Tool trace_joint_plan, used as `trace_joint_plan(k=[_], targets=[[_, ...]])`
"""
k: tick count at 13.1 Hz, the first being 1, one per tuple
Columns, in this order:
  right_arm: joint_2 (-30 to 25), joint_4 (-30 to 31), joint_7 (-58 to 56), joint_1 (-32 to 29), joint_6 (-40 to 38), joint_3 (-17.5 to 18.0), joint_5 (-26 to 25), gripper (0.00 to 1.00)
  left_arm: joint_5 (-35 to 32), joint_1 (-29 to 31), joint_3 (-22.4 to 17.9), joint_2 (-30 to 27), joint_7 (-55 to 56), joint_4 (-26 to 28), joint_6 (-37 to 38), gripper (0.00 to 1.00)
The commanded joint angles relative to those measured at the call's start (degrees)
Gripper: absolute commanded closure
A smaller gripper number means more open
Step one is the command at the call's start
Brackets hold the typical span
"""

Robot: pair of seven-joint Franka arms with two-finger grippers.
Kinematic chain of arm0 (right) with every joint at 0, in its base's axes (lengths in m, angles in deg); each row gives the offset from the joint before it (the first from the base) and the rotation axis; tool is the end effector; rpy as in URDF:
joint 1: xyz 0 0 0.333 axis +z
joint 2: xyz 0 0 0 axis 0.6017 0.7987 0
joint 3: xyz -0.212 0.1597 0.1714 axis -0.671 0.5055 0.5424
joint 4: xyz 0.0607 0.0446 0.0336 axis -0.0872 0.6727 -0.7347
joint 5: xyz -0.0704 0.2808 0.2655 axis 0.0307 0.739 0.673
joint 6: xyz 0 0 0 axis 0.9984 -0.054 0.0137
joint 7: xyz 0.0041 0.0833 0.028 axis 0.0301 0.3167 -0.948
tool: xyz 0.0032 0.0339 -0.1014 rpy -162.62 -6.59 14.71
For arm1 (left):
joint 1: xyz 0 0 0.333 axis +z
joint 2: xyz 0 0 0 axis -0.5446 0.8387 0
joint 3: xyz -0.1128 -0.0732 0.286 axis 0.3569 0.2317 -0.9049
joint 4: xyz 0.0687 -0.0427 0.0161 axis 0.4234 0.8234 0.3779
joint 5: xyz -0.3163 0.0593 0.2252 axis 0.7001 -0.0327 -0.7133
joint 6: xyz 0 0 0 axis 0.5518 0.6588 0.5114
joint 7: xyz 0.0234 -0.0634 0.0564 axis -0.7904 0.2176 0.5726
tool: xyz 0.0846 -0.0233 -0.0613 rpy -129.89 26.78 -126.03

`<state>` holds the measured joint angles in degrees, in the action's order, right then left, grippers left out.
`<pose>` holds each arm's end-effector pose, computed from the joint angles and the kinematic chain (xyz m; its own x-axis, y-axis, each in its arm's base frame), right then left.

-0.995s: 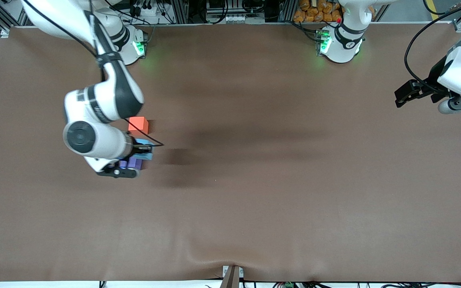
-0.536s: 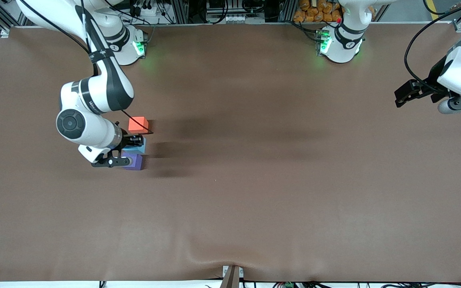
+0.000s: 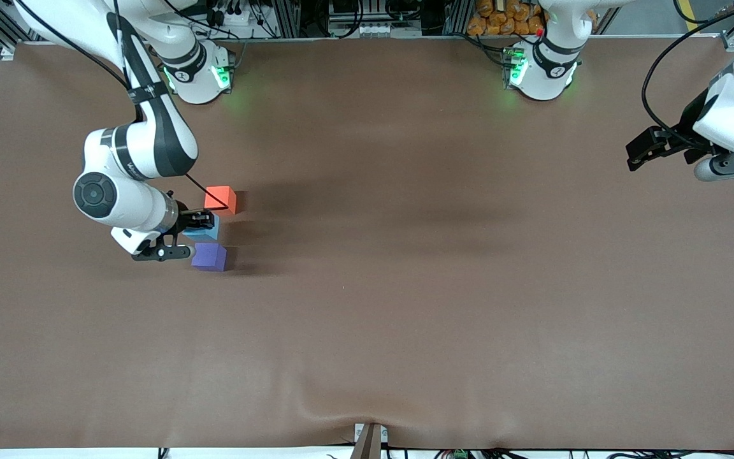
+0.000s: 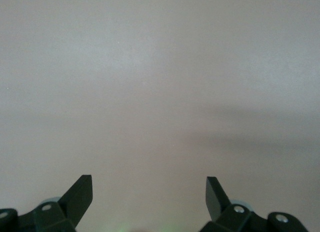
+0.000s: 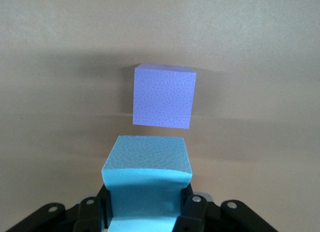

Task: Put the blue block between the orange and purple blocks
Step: 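Carry the cube with the right gripper to the gap between orange and purple cubes, then lower the cube between the orange and purple cubes and open the right gripper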

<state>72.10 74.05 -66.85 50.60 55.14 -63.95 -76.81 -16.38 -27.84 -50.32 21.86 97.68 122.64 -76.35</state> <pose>0.5519 0.1088 0.2926 0.9767 0.0530 -0.2080 0.0454 -0.9981 -0.0410 0.5326 -0.0659 0.6134 0.9948 0.1010 -0.0113 0.1002 -0.9935 -0.0537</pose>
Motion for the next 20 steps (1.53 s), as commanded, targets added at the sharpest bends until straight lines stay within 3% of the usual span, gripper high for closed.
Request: trace_joint_plan(k=[1,5,20], targets=[[-1.2,3.0,-0.9,-0.9,2.8,0.9,-0.5,0.66,-0.1,-0.1,0.4,0.4,-1.0,-1.5,0.8,0.0],[0.1,4.3,-0.9,-0.4,5.1,0.9,-2.5,0.66,0.1,-0.4,0.5,0.6,-1.0,-1.4,0.6,0.0],[5.3,8.6,-0.8,0.4,16.4,0.9,-2.6,0.66,0.6,0.1,0.5,0.6,-1.1,-1.5,0.6,0.0]])
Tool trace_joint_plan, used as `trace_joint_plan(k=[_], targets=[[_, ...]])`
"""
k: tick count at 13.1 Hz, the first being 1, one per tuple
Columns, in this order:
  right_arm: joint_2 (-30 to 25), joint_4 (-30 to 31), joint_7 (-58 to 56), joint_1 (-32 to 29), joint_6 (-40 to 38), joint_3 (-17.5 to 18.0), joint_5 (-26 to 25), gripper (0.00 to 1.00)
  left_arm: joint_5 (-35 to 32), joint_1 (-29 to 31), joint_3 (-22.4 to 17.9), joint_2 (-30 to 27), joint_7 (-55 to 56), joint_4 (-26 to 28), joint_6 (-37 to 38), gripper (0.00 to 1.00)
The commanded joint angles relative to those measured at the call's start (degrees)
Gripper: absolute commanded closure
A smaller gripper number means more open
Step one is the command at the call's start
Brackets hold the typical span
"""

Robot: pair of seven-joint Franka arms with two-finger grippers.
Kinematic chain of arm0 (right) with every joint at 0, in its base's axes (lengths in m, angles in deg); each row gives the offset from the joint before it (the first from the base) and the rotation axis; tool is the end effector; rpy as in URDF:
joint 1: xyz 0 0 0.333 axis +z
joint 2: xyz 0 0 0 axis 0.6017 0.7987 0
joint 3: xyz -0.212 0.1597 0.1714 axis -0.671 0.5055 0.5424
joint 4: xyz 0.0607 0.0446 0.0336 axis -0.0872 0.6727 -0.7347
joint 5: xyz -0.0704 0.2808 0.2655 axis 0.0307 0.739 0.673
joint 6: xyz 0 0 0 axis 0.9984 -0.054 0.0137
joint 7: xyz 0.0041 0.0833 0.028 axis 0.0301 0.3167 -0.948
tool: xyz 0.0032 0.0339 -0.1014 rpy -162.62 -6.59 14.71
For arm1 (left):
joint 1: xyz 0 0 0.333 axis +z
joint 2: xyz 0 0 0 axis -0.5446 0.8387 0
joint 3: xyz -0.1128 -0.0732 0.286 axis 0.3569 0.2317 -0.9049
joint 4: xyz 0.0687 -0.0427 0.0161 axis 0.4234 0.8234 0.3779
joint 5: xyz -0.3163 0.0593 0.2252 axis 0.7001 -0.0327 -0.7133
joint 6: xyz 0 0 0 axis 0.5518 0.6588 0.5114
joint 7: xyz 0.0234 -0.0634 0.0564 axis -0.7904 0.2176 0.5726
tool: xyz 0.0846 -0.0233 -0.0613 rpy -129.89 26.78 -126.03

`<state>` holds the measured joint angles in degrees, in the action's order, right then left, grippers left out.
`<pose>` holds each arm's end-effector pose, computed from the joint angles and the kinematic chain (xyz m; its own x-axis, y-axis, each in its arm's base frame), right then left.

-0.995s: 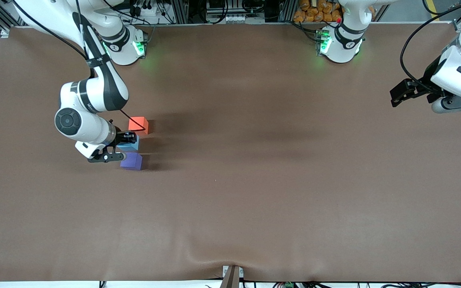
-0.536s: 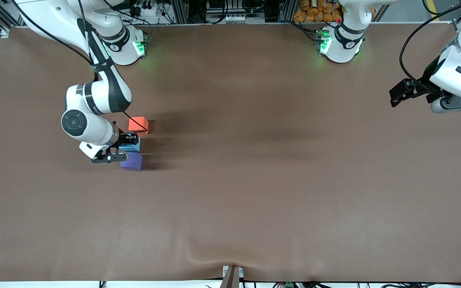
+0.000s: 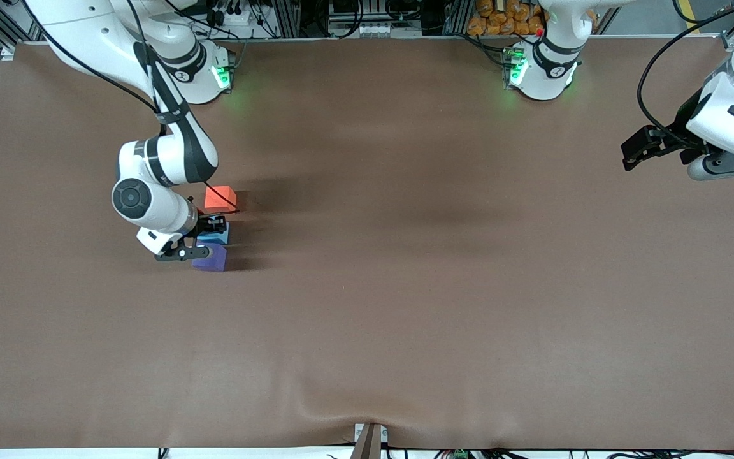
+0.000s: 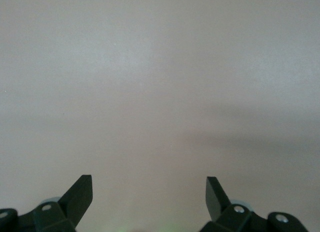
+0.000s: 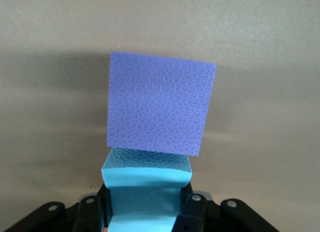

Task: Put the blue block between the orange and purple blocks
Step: 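Lower the cube between the orange and purple cubes and open the right gripper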

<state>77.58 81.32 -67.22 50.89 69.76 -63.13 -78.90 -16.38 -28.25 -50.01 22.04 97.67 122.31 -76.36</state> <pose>0.5284 0.1104 0.2085 0.9811 0.0877 -0.1723 0.0876 -0.9961 -0.0084 0.5328 -0.0727 0.6144 0.9961 0.0882 -0.0087 0.0876 -0.9948 -0.0527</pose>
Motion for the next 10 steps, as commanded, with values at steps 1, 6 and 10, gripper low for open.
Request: trace_joint_plan(k=[1,6,10], targets=[[0.1,1.3,-0.4,0.1,2.1,0.1,-0.5,0.65,0.6,0.5,0.1,0.4,-1.1,-1.1,0.6,0.0],[0.0,-0.9,1.5,-0.7,-2.2,0.2,-0.2,0.0,0.6,0.3,0.2,0.8,-1.0,-1.1,0.6,0.0],[-3.1,-9.4,5.8,-0.4,-17.9,0.4,0.3,0.0,0.6,0.1,0.2,0.8,-1.0,-1.1,0.6,0.0]])
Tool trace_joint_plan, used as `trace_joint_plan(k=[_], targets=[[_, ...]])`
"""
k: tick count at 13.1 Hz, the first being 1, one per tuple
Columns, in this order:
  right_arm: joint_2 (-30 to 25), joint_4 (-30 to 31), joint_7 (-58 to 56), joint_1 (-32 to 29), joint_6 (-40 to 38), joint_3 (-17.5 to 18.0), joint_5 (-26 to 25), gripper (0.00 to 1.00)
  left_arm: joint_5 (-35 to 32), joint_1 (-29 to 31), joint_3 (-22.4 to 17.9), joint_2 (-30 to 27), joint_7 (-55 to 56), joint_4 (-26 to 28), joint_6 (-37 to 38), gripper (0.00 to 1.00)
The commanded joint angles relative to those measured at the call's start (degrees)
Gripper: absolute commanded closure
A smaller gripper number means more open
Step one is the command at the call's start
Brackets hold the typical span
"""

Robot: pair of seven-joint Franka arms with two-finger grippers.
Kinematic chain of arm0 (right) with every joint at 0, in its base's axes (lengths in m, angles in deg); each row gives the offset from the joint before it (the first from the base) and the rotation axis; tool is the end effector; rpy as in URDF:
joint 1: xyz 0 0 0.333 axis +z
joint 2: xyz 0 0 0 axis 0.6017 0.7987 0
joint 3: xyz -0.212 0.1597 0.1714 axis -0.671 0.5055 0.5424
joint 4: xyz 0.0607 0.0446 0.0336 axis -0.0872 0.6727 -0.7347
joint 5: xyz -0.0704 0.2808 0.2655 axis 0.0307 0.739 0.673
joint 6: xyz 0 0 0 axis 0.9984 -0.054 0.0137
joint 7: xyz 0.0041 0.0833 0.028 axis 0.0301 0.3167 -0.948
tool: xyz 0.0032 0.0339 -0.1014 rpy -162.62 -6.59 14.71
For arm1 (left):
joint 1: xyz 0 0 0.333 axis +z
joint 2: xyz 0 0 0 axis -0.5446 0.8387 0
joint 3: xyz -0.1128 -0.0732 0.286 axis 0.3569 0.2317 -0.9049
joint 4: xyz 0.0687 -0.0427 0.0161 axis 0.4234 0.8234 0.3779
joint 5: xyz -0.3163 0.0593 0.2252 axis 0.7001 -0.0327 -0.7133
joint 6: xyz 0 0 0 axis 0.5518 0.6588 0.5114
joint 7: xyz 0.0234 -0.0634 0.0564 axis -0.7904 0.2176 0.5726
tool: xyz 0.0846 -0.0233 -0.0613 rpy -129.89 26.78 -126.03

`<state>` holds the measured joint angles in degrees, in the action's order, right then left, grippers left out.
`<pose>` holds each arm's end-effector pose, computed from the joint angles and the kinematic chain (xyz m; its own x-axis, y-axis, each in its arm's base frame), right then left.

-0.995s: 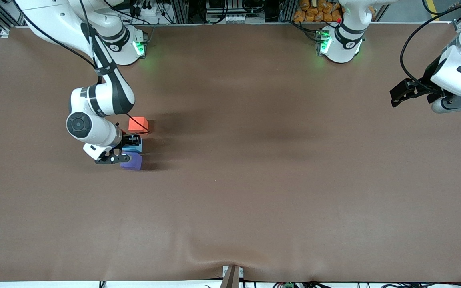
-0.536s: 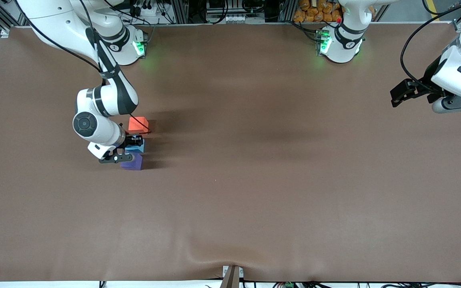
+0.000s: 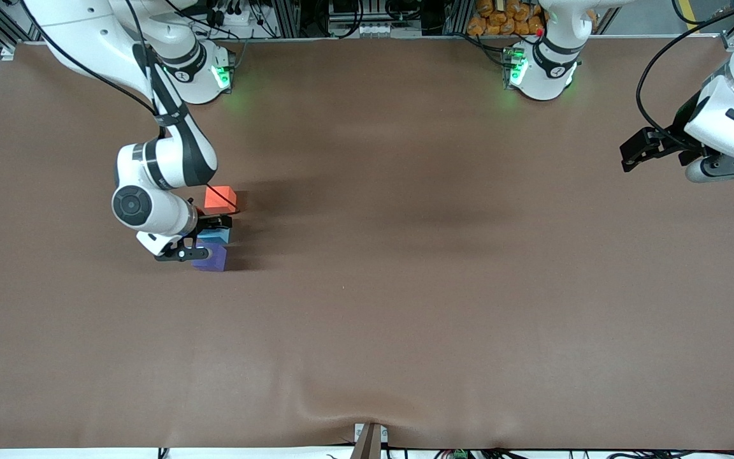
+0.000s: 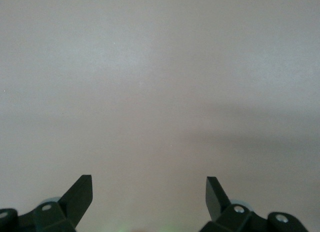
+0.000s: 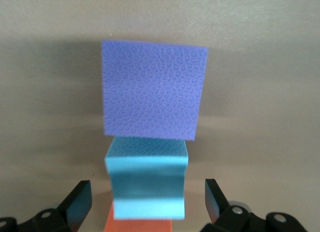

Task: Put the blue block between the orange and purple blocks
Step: 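Lower the cube between the orange and purple cubes and open the right gripper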

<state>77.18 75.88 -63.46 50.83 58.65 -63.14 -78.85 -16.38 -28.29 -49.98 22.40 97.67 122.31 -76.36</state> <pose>0.5409 0.1143 0.2344 0.9647 0.0240 -0.2623 0.0275 -0.9996 0.0096 0.5345 -0.0732 0.6111 0.9961 0.0870 -0.0150 0.0861 -0.9949 -0.0528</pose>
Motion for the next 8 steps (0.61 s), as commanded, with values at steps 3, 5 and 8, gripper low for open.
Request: trace_joint_plan(k=[3,5,8], targets=[[-2.4,-19.7,2.1,-0.8,-23.2,0.4,0.6,0.0,0.6,0.2,0.2,0.3,-1.0,-1.1,0.6,0.0],[-2.4,-27.0,2.0,-2.2,-26.8,0.3,0.6,0.0,0.5,0.3,0.2,0.4,-1.0,-1.0,0.6,0.0],[-2.3,-37.1,1.6,-2.9,-27.7,0.2,0.5,0.0,0.5,0.3,0.2,0.4,-1.0,-1.1,0.6,0.0]])
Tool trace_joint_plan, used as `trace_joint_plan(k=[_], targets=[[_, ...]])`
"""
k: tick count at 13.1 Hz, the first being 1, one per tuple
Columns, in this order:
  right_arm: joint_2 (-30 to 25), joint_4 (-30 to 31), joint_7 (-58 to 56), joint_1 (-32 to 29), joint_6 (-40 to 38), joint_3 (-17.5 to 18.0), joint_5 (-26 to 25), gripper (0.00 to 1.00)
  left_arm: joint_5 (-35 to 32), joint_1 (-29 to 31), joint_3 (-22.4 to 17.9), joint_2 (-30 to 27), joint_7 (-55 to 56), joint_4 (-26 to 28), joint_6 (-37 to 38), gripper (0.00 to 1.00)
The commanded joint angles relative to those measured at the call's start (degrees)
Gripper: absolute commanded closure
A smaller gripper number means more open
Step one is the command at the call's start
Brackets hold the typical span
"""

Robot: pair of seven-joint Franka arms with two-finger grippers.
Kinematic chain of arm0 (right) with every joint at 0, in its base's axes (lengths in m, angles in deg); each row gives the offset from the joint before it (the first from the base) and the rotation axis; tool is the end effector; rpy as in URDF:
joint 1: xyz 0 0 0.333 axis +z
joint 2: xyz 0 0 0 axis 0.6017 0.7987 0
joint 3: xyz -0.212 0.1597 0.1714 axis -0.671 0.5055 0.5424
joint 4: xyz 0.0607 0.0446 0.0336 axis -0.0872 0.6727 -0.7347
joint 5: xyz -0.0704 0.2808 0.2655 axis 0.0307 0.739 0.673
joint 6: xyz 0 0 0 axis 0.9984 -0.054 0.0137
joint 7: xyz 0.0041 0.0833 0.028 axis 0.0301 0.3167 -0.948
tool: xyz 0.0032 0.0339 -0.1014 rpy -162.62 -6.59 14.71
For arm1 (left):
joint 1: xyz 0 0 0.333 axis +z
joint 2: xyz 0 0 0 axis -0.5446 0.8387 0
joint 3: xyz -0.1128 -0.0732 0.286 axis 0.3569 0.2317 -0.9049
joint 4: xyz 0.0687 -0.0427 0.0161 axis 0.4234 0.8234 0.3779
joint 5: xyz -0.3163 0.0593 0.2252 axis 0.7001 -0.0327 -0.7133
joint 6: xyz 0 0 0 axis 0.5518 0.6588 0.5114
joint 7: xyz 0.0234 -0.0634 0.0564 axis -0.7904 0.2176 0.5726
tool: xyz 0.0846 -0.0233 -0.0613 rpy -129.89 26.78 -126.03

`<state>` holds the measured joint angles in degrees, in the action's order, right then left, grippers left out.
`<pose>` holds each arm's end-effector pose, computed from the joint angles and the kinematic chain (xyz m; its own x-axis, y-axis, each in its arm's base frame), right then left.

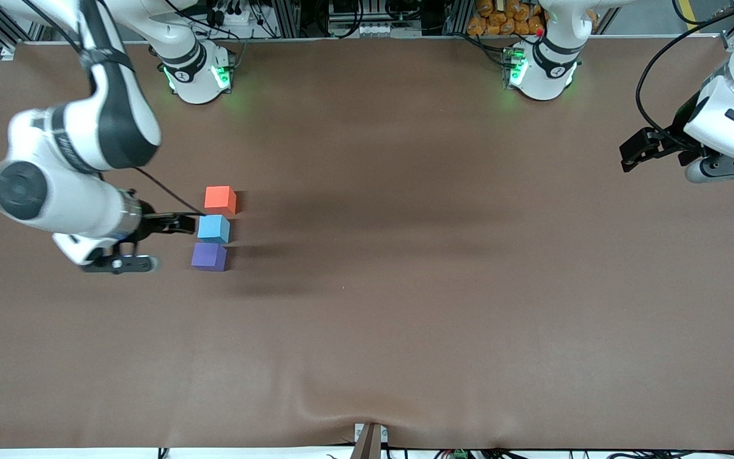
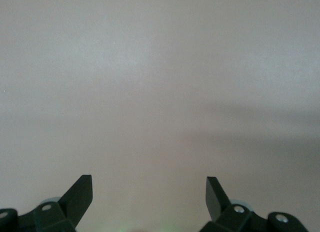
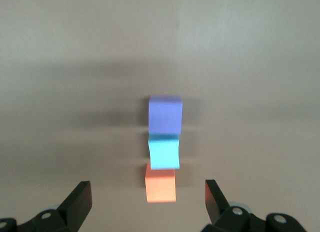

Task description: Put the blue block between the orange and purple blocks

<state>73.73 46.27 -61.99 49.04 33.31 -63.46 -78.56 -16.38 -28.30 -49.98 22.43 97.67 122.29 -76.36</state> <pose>0.6238 0.1142 0.4622 0.9907 -0.0075 -0.1356 -0.0116 -0.9995 -0.0292 0.5346 -0.0733 0.6110 0.9961 0.0868 -0.0152 0.0859 -0.9949 -0.0527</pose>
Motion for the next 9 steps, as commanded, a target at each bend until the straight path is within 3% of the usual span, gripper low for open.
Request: trace_joint_plan(k=[1,4,7,9], targets=[[1.2,-10.6,0.1,-1.8,-4.2,0.4,-0.2,0.0,0.5,0.3,0.2,0.3,-1.0,-1.1,0.6,0.0],[1.1,-17.9,-0.2,-4.6,-9.7,0.4,-1.0,0.0,0.5,0.5,0.2,0.4,-1.1,-1.1,0.6,0.0],[0.5,-20.8,-1.1,-10.7,-16.7,1.9,0.4,0.0,0.5,0.4,0.2,0.4,-1.1,-1.0,0.6,0.0],[-0.9,-23.1,-1.6,-11.5,-23.0,1.9,0.2,0.0,0.5,0.5,0.2,0.4,-1.1,-1.1,0.6,0.0]])
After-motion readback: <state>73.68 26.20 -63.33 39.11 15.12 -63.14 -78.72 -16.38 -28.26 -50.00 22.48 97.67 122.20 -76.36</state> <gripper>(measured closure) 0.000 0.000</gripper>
